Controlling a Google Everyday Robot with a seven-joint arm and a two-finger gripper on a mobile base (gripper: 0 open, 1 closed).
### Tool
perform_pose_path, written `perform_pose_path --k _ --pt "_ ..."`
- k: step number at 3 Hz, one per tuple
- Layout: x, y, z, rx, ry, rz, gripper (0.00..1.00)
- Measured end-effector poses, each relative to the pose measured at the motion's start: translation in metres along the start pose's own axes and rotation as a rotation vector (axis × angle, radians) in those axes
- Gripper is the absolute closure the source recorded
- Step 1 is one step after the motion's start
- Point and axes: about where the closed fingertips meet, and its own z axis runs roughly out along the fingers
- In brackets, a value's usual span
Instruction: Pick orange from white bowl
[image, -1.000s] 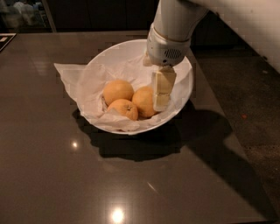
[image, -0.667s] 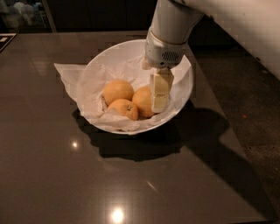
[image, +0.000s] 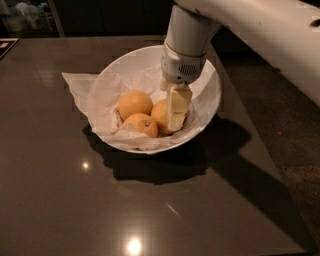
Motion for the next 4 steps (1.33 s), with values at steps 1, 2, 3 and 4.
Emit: perform_pose_path --k 1,2,3,4 --pt "0.0 -0.001 0.011 -0.028 0.008 0.007 0.22" --pt "0.001 -0.002 0.024 -0.059 0.013 0.018 0.38" --pt "0.004 -0.003 0.033 -0.072 0.018 0.02 0.59" --pt "0.004 -0.003 0.033 -0.072 0.018 0.02 0.82"
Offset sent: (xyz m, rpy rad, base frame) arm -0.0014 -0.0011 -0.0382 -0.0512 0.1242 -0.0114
